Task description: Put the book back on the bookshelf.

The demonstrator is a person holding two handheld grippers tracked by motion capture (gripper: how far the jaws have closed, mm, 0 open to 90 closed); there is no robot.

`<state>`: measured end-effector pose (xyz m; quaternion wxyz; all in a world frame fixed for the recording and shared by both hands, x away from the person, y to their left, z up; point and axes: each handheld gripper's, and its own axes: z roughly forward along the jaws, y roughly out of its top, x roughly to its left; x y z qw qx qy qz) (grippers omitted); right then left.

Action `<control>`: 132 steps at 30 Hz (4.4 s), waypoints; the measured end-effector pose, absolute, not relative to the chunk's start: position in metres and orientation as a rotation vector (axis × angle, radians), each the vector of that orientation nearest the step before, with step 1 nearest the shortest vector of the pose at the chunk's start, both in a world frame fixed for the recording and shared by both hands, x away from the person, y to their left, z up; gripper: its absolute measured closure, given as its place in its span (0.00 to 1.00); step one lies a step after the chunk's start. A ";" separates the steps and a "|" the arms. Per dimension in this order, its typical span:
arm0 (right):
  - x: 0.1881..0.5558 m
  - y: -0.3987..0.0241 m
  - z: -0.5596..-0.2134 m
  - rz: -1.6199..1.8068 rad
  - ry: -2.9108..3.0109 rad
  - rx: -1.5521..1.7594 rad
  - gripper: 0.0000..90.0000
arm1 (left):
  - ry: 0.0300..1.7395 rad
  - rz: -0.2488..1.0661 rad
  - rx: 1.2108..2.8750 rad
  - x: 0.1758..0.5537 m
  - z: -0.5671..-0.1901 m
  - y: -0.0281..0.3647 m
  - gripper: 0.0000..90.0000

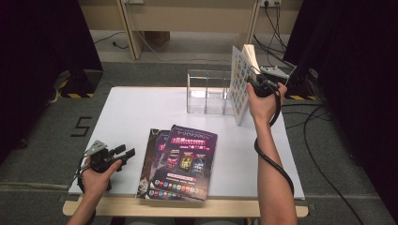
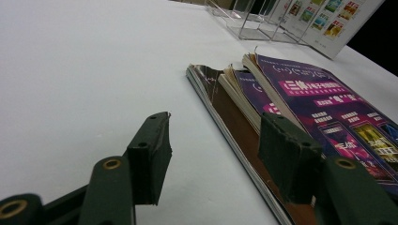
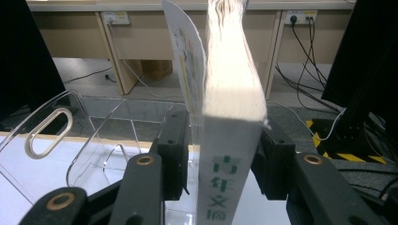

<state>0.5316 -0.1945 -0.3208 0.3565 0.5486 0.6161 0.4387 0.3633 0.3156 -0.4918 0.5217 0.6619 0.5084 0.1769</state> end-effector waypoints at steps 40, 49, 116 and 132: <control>0.494 -0.202 -0.330 1.158 1.627 1.423 0.69 | 1.205 0.425 1.608 0.363 -0.492 0.312 0.48; 0.477 -0.201 -0.336 1.168 1.653 1.446 0.69 | 1.193 0.407 1.600 0.364 -0.489 0.308 0.49; 0.427 -0.117 -0.477 1.098 2.336 1.675 0.62 | 1.339 -0.120 1.580 0.403 -0.475 0.217 0.70; 0.436 -0.117 -0.473 1.083 2.355 1.660 0.62 | 1.285 -0.148 1.663 0.391 -0.484 0.204 0.93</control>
